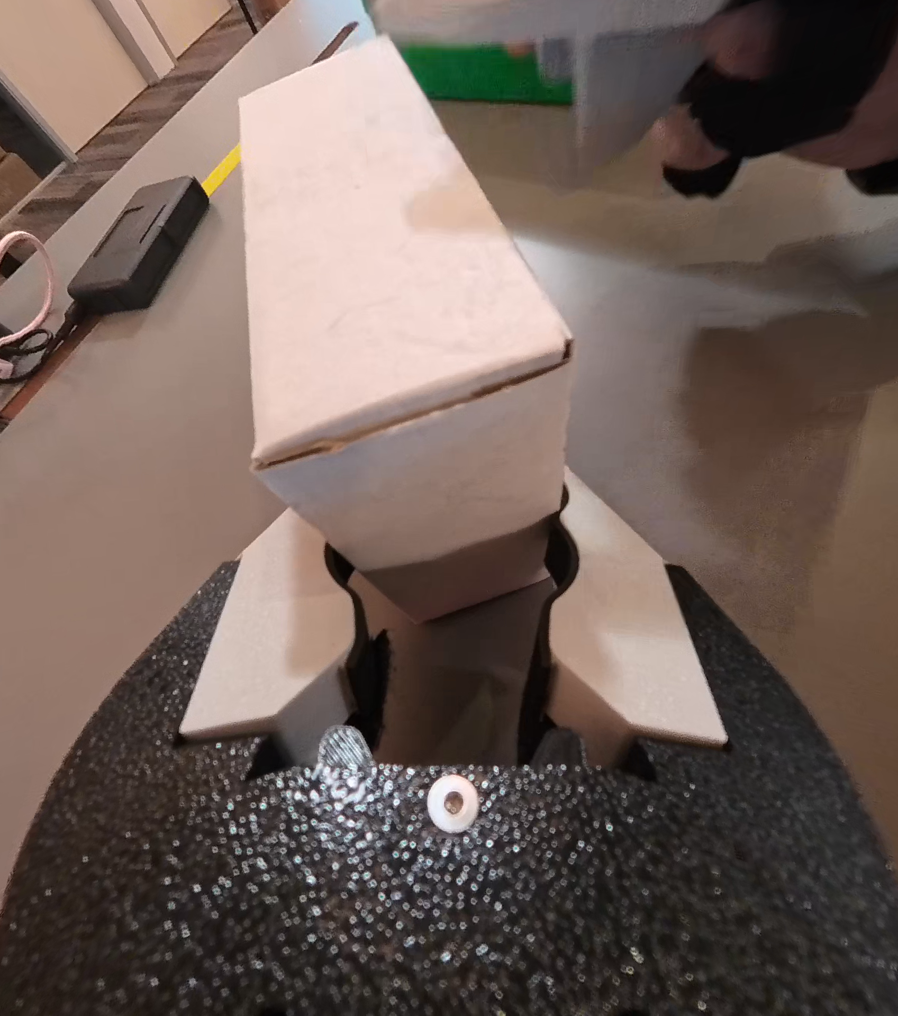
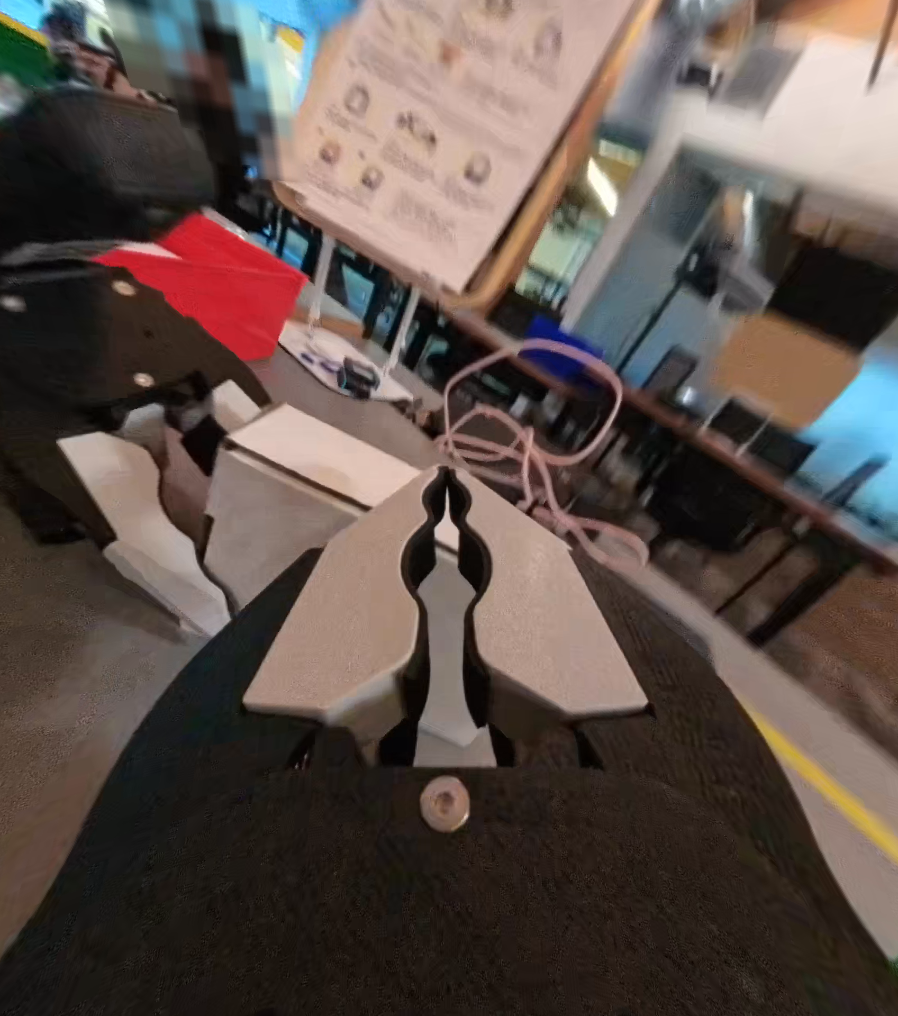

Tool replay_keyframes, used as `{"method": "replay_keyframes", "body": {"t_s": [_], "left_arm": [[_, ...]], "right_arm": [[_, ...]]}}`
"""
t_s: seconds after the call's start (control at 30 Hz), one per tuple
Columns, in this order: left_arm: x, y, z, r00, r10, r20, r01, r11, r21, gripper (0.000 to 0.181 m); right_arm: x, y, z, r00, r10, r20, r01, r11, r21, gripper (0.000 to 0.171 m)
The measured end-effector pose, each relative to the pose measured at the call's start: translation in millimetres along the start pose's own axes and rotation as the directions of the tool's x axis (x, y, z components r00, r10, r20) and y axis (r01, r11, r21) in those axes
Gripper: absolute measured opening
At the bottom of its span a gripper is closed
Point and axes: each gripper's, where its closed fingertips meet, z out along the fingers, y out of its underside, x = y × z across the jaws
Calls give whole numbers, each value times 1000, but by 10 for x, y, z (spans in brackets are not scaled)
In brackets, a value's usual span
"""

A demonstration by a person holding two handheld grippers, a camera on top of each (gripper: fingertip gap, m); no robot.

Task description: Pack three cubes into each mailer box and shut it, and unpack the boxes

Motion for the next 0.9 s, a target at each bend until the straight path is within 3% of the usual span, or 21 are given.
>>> {"method": "replay_keyframes", "body": {"t_s": [0.07,0.17,0.23,0.33,0.43,0.6,0.73,0.9], "left_arm": [[11,-4,-6,1000,22,-7,-21,1000,5,67],[45,-22,-23,997,77,-26,-76,997,35,68],[50,-17,-30,996,80,-30,-79,996,33,68],[54,-25,-53,987,159,-4,-159,987,23,68],[21,-37,-79,940,331,80,-330,944,-28,68],[15,-41,-97,773,612,167,-595,791,-144,68],[33,-45,-94,697,693,184,-669,721,-180,68],[31,-42,-106,602,773,200,-748,634,-199,67]], "right_arm": [[-178,-260,-133,946,-324,-32,325,936,134,0],[-338,-97,-139,776,-631,-9,630,776,29,0],[-411,14,-91,772,-633,56,634,773,7,75],[-377,112,-60,773,-626,99,633,772,-64,106],[-406,118,-84,717,-689,108,697,712,-81,109],[-524,373,-54,620,-751,227,785,600,-155,104],[-492,585,-42,560,-781,275,828,520,-209,89],[-498,601,-12,487,-841,236,872,454,-183,82]]}}
